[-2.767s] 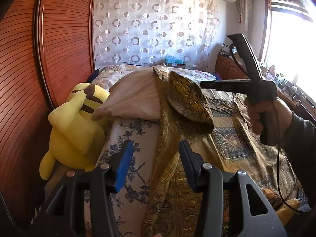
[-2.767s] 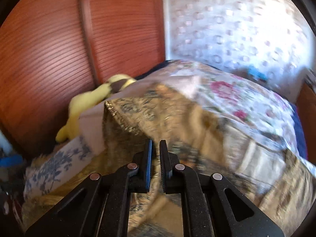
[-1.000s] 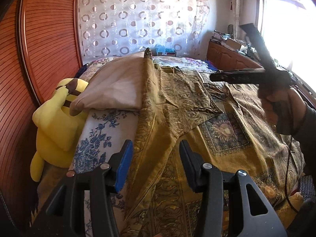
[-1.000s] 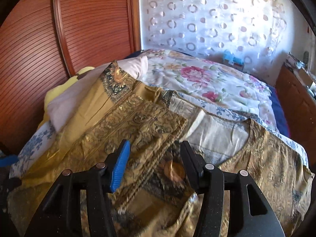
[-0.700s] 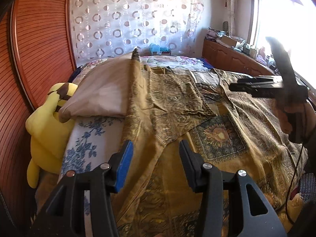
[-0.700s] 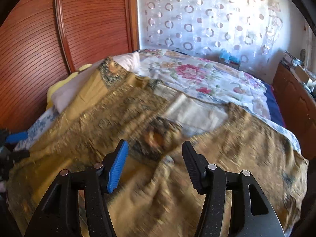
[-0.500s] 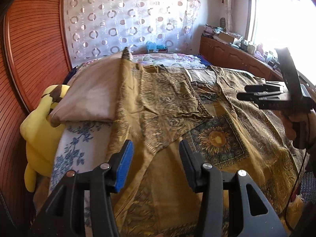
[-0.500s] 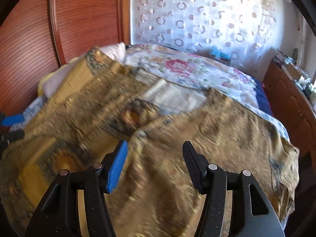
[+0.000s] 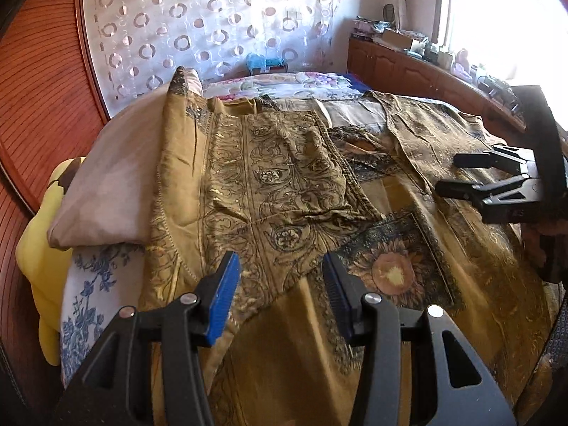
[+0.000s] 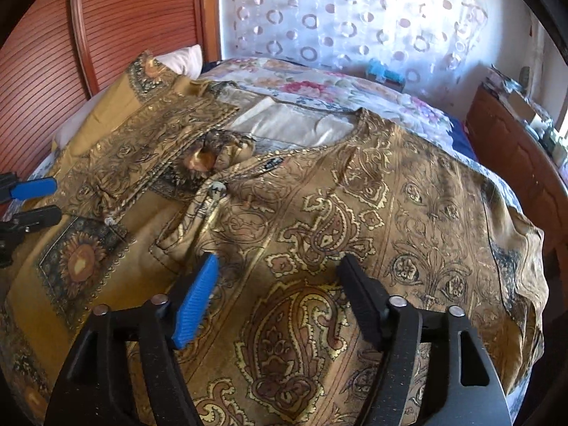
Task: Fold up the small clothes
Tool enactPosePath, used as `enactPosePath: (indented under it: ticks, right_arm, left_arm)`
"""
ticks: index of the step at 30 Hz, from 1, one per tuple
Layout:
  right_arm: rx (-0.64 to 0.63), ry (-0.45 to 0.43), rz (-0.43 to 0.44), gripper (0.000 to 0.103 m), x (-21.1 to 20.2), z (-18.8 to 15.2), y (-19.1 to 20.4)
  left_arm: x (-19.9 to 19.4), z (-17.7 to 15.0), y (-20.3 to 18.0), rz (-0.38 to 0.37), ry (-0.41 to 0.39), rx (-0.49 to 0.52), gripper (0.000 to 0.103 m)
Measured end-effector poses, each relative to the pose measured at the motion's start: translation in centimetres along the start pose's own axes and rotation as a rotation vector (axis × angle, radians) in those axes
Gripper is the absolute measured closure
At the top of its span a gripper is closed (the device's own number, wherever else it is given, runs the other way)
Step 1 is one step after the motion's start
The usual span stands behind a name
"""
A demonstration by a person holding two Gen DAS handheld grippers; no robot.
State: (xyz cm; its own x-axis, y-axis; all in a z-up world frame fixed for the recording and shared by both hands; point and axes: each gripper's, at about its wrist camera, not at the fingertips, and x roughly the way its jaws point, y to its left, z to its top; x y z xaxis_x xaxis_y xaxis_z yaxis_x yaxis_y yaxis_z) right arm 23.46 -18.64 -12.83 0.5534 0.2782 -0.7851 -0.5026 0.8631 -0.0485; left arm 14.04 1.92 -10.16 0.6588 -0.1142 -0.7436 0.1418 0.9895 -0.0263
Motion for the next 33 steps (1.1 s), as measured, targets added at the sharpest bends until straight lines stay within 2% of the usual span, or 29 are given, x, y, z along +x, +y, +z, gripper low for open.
enactPosePath:
  ticks: [2,8,13,14,16,18,21,25,29,33]
  right_arm:
    - [0.003,0.008,0.01,0.017,0.1,0.0,-0.1]
    - [0.004,0.017,0.007,0.01,0.1,-0.1,-0.1]
    - [0.008,0.022,-0.007,0.011,-0.2,-0.2,0.0]
    - [0.04,0.016,-0.008,0.014,-0.6,-0.2,-0.4]
    - [0.094,-0.038,0.027,0.015,-2.2,-0.1,-1.6]
    - [0.104,-0.079,0.016,0.016,-3.9,0.0,-2.6]
    - [0.114,-0.128,-0.024,0.017,-6.8,0.3,-5.3]
    - [0.183,-0.151,-0.098,0.021,-9.8,-0.3,-11.3]
    - [0.292,-0.101,-0.127,0.03,-10.3,-2.1,-17.7]
    - [0.351,-0.05,-0.182,0.031,-10.2,-4.2,-22.2]
  left_arm:
    - [0.5,0.2,0.1,0.001,0.013,0.0,0.056]
    - [1.5,0.7,0.0,0.006,0.026,0.012,0.055]
    - [1.4,0.6,0.3,-0.007,0.017,-0.001,0.053]
    - [1.4,0.6,0.4,-0.016,0.017,-0.005,0.052]
    - [1.4,0.6,0.4,-0.017,0.019,-0.001,0.051]
    - [1.6,0.7,0.1,-0.011,0.02,0.006,0.05]
    - [1.5,0.7,0.1,-0.012,0.021,0.009,0.049]
    - [1.5,0.7,0.1,-0.012,0.021,0.009,0.049]
    - [1.5,0.6,0.0,-0.008,0.021,0.01,0.048]
    - [1.5,0.6,-0.1,-0.008,0.021,0.01,0.048]
